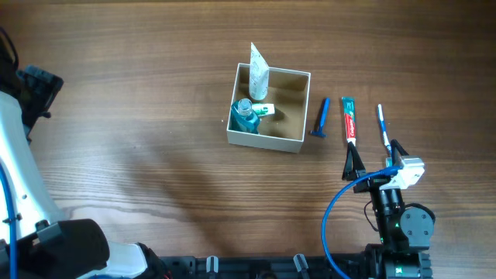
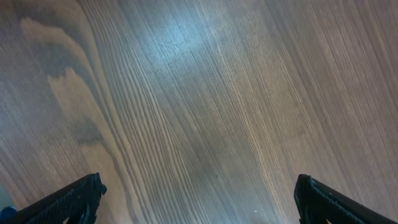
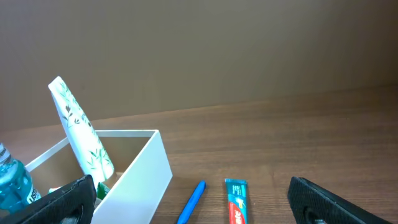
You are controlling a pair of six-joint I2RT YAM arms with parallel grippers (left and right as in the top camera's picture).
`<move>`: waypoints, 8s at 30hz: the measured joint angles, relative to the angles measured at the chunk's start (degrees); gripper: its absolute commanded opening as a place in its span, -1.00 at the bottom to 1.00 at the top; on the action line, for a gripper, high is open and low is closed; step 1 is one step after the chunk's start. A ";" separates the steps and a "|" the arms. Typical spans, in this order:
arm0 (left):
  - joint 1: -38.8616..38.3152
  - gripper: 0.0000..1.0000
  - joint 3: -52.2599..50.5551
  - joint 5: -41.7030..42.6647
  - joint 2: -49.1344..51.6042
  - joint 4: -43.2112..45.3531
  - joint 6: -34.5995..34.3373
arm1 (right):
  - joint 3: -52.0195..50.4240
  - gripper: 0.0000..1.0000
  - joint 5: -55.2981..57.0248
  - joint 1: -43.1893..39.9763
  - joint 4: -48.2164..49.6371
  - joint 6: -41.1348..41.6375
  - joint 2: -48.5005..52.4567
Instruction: Pack container
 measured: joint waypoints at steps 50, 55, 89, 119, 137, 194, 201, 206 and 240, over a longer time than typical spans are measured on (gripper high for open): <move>2.01 0.99 0.00 -2.78 5.73 1.07 -0.02 | 0.00 0.99 -0.81 0.00 4.98 19.12 0.00; 2.01 0.99 0.00 -2.80 5.73 1.07 -0.02 | -0.02 0.99 3.69 0.00 12.13 33.00 0.00; 2.01 0.99 0.00 -3.19 5.73 1.07 -0.04 | 93.53 0.99 -0.79 0.00 -72.87 7.72 85.55; 2.01 0.99 0.00 -3.21 5.73 1.07 -0.04 | 93.55 0.99 8.28 0.00 -66.03 -11.13 119.60; 2.01 1.00 0.00 -3.21 5.73 1.09 -0.04 | 85.22 0.86 9.14 0.00 -60.02 -11.76 120.08; 2.01 0.99 0.00 -3.19 5.73 1.07 -0.04 | 90.66 0.03 3.87 0.00 -63.76 1.22 119.97; 2.01 0.99 0.00 -3.21 5.73 1.09 -0.04 | 84.76 0.03 4.74 0.00 -61.29 1.27 119.97; 2.01 0.99 0.00 -3.21 5.73 1.07 -0.04 | 83.32 -0.24 5.18 0.00 -60.39 1.51 119.97; 2.01 0.99 0.00 -3.21 5.73 1.07 -0.04 | 104.41 -0.75 -18.45 6.82 -78.62 6.27 110.84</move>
